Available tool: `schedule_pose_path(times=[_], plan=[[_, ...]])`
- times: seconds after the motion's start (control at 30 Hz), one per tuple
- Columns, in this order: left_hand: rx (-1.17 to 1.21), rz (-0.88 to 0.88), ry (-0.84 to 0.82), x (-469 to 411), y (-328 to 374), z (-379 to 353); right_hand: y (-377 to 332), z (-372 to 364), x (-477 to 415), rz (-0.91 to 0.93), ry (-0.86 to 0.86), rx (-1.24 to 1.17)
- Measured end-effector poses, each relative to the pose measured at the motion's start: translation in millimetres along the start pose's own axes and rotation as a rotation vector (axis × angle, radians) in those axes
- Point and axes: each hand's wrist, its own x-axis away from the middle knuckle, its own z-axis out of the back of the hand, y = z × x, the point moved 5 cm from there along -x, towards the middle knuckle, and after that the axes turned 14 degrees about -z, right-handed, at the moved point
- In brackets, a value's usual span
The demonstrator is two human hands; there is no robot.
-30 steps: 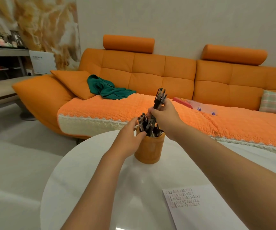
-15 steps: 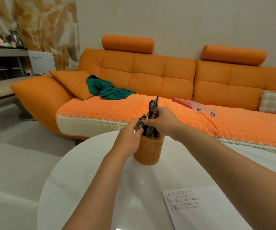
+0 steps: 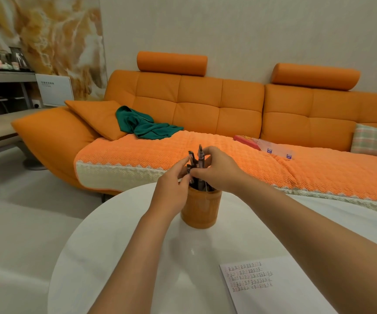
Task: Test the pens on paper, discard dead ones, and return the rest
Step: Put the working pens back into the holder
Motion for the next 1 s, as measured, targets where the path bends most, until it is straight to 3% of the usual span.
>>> schedule_pose_path(times=[0.13, 0.33, 0.5, 0.73, 1.0], plan=[[0.018, 0.017, 0.037, -1.7, -1.4, 2.8, 7.8, 2.0, 0.0, 0.045, 0.078, -0.031], [0.010, 0.015, -0.005, -3.2, -3.2, -2.0, 21.6, -9.3, 1.0, -0.013, -0.033, 0.144], [0.010, -0.008, 0.017, -4.8, 2.6, 0.3, 14.4, 2.7, 4.1, 0.046, 0.063, -0.036], [-0.020, 0.025, -0.038, -3.0, 0.8, 2.9, 21.3, -1.7, -0.8, 0.040, 0.096, 0.022], [-0.053, -0.021, -0.076, -3.5, 7.9, 4.4, -3.2, 2.0, 13.3, 0.378, 0.169, 0.280]])
